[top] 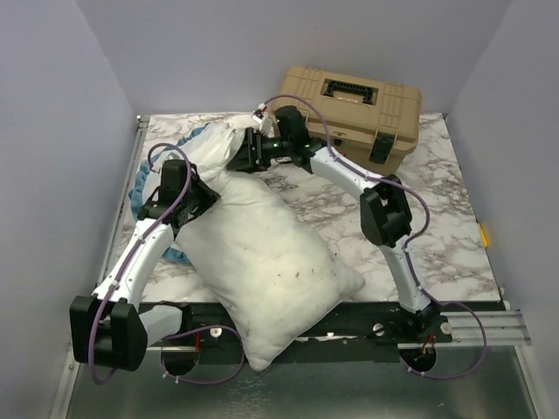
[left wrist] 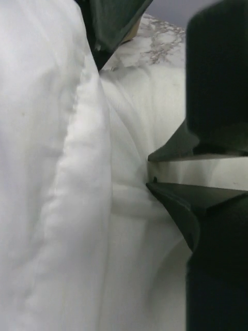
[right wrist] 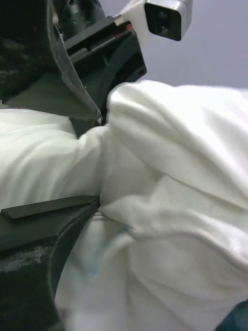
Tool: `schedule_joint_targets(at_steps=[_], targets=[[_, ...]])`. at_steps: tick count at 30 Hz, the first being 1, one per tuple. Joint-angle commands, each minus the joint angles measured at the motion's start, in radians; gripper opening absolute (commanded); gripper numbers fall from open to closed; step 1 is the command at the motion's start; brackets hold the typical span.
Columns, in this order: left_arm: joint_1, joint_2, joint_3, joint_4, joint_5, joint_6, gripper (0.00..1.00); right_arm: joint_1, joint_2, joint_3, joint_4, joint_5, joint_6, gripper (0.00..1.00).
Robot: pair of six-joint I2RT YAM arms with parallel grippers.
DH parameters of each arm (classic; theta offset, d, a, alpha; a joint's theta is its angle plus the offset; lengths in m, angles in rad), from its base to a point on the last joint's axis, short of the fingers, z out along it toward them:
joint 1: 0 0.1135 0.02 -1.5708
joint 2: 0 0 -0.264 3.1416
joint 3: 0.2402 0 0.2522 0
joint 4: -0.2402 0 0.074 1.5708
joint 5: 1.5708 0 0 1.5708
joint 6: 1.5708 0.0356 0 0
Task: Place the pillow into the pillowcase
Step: Stuff the pillow into the pillowcase.
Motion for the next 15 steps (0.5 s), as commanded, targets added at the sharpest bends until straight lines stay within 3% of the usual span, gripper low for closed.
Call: schedule_joint_targets(at_steps=[1, 3, 7, 13, 15], targets=[[0.006, -0.05, -0.095, -0.041, -0.14, -0.077, 0.14, -0.043, -0.169, -0.026, -0.319, 0.204, -0.268, 0.71], [0.008, -0.045, -0.104, -0.041, -0.136, -0.074, 0.0, -0.063, -0.18, -0.021, -0.321, 0.235, -0.275, 0.8], [0.01, -0.06, -0.109, -0.07, -0.165, -0.071, 0.0, -0.075, -0.065, 0.141, -0.371, 0.224, -0.266, 0.83], [0.015, -0.116, -0.113, -0.103, -0.187, -0.07, 0.0, -0.075, 0.13, 0.334, -0.336, 0.177, -0.18, 0.8], [0.015, -0.123, -0.122, -0.103, -0.168, -0.072, 0.0, -0.075, 0.167, 0.35, -0.25, 0.115, -0.134, 0.74]])
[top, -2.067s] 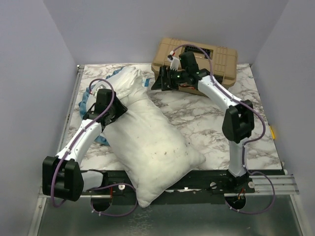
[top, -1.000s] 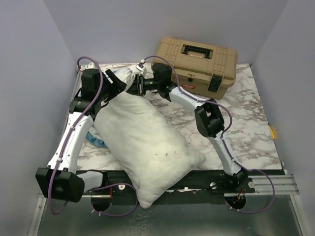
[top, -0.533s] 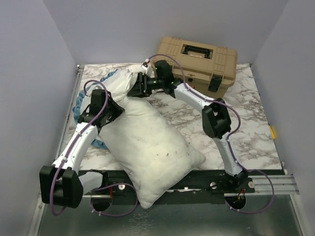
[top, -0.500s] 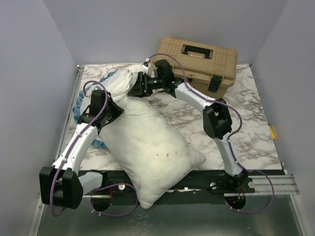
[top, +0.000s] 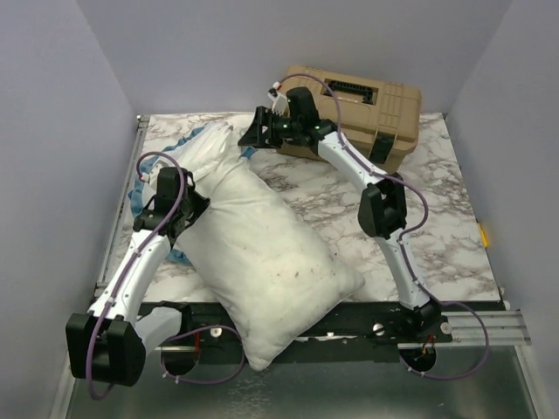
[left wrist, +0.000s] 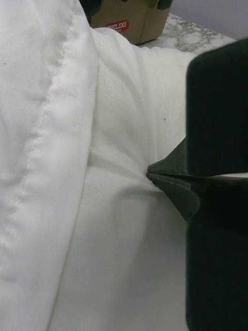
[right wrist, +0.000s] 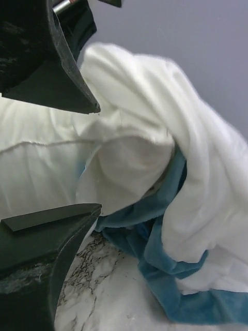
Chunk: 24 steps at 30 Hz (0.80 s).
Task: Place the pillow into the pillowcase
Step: Stuff the pillow into the pillowcase.
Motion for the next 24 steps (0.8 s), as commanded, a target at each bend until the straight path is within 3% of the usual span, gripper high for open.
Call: schedule_joint_targets(at_steps=[1, 5, 7, 10, 13, 16, 24], targets=[[0.01, -0.023, -0.043, -0.103, -0.029, 0.008, 0.0, 0.016, 0.119, 0.045, 0.095, -0.102, 0.102, 0.7], [0.01, -0.034, -0.046, -0.103, -0.007, 0.02, 0.0, 0.037, 0.126, 0.025, 0.228, -0.21, 0.177, 0.45], [0.011, -0.038, -0.017, -0.095, 0.008, 0.052, 0.0, 0.048, 0.096, -0.047, 0.304, -0.25, 0.209, 0.25], [0.01, -0.025, 0.098, -0.089, 0.049, 0.169, 0.28, 0.073, 0.065, -0.143, 0.368, -0.284, 0.219, 0.03], [0.008, 0.001, 0.248, -0.091, 0.083, 0.306, 0.52, 0.112, 0.052, -0.196, 0.378, -0.325, 0.204, 0.0], [0.008, 0.044, 0.396, -0.101, 0.124, 0.429, 0.64, 0.154, 0.029, -0.245, 0.372, -0.338, 0.179, 0.0], [-0.022, 0.255, 0.637, -0.149, 0.066, 0.631, 0.69, 0.223, -0.038, -0.365, 0.386, -0.331, 0.184, 0.0]])
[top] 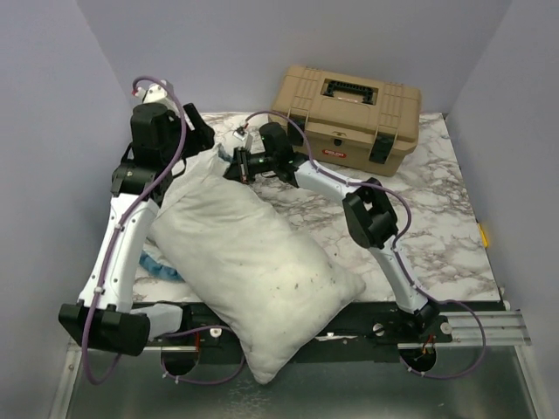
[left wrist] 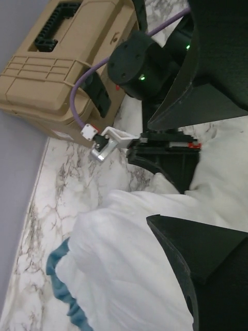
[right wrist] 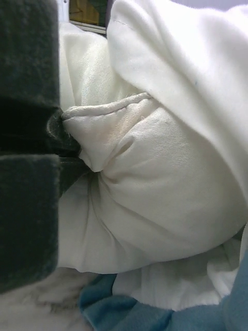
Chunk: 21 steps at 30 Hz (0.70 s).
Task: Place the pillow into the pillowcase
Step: Stuff the pillow into the pillowcase.
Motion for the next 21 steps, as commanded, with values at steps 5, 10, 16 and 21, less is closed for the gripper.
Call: schedule_joint_targets(at_steps=[5, 10, 16, 21], targets=[[-0.109, 0.265, 0.152, -0.178, -0.195, 0.29, 0.7, 0.074, -0.062, -0.039, -0.057, -0.059, 0.007, 0.0], [-0.125, 0.332, 0.182, -0.282, -0.342, 0.347, 0.7, 0.075, -0.066, -0.025, -0.06, -0.045, 0.031, 0.0], [-0.126, 0.328, 0.13, -0.312, -0.541, 0.342, 0.7, 0.072, -0.079, -0.051, -0.071, -0.049, 0.06, 0.0], [-0.126, 0.349, 0.084, -0.305, -0.61, 0.373, 0.59, 0.073, -0.091, -0.073, -0.029, -0.05, 0.073, 0.0]])
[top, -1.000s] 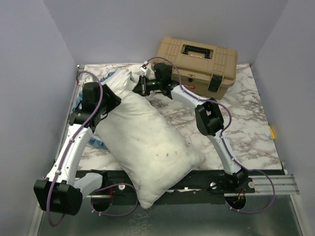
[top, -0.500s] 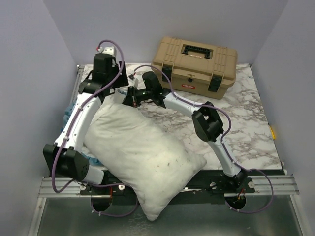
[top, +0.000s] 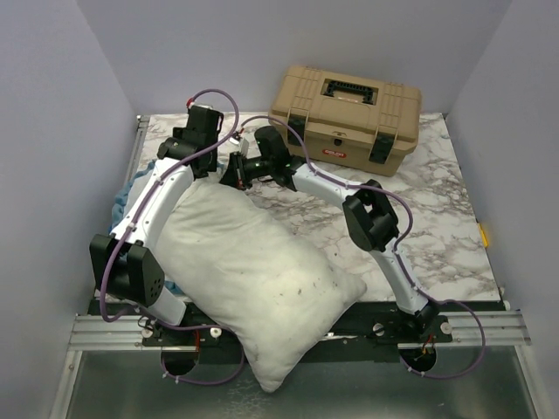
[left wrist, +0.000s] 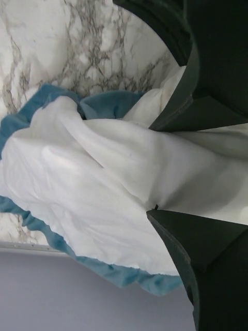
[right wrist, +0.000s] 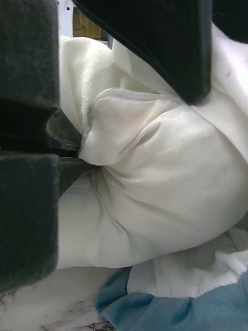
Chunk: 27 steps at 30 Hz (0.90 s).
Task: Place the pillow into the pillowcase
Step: Stuff the pillow into the pillowcase.
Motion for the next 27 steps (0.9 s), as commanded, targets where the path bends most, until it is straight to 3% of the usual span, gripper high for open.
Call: schedule_joint_targets(at_steps=[1, 3, 5, 10, 16, 27], targets=[[0.003, 0.005, -0.04, -0.023, -0.13, 0.046, 0.47, 0.022, -0.048, -0.029, -0.002, -0.058, 0.026, 0.0], [0.003, 0.003, -0.023, -0.01, -0.098, 0.048, 0.16, 0.022, -0.056, -0.036, 0.005, -0.056, 0.028, 0.0], [0.003, -0.006, 0.028, -0.003, -0.048, 0.036, 0.01, 0.02, -0.07, -0.04, 0.012, -0.061, 0.029, 0.0], [-0.002, -0.031, 0.199, 0.041, 0.197, -0.032, 0.0, 0.017, -0.1, -0.005, 0.088, -0.142, 0.06, 0.0], [-0.028, -0.058, 0.211, 0.152, 0.508, -0.173, 0.0, 0.017, -0.183, -0.028, 0.191, -0.184, 0.123, 0.0], [-0.043, -0.155, 0.05, 0.255, 0.648, -0.317, 0.0, -0.05, -0.319, -0.173, 0.555, -0.14, 0.413, 0.0]])
